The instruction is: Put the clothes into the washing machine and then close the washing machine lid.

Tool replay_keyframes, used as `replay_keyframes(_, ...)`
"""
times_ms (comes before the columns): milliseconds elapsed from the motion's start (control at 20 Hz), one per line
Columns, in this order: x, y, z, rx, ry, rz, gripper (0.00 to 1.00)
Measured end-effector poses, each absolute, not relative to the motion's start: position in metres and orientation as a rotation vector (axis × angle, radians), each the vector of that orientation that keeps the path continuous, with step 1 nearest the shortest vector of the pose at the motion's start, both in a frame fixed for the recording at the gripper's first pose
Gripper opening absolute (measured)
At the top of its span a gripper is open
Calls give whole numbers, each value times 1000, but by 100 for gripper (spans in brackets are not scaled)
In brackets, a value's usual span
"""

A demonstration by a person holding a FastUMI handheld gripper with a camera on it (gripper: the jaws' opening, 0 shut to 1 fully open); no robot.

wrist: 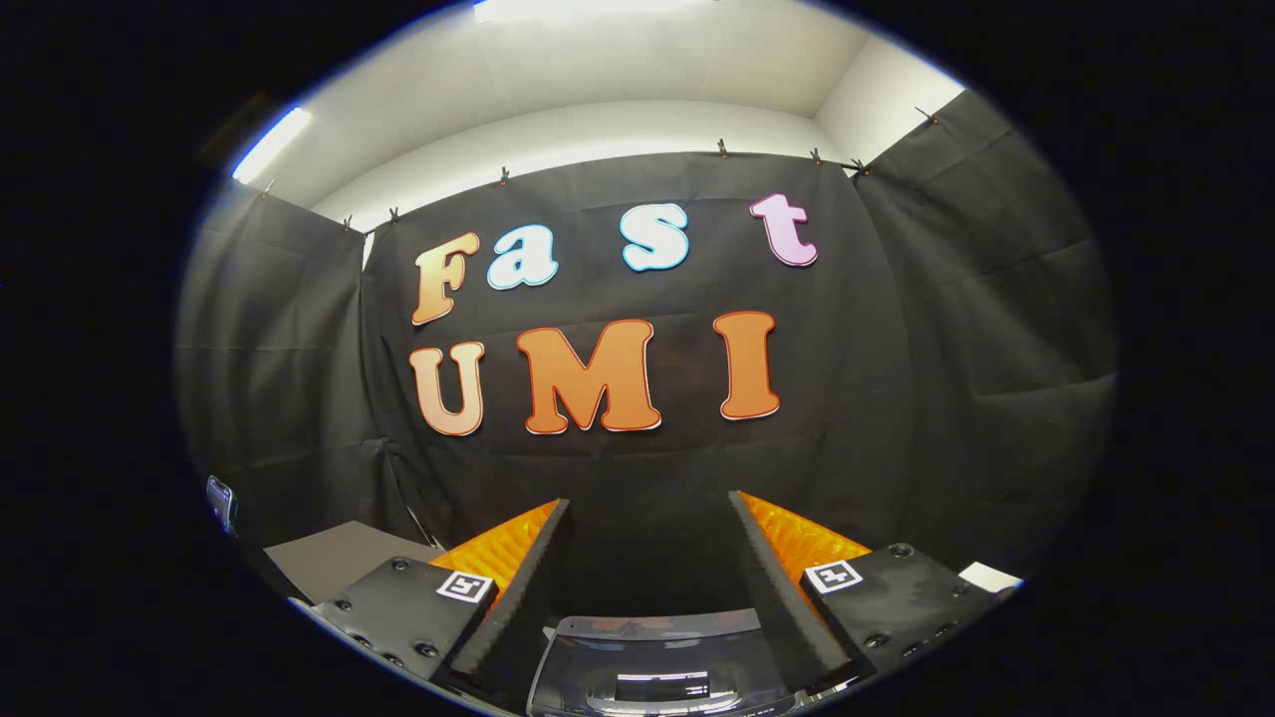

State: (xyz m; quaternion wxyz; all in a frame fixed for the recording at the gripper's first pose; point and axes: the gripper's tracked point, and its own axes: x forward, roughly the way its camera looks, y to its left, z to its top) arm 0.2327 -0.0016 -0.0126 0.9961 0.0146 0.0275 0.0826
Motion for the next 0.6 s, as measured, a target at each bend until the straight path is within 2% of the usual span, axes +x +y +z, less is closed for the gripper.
replay_keyframes(600,234,-7,-14,31,60,153,98)
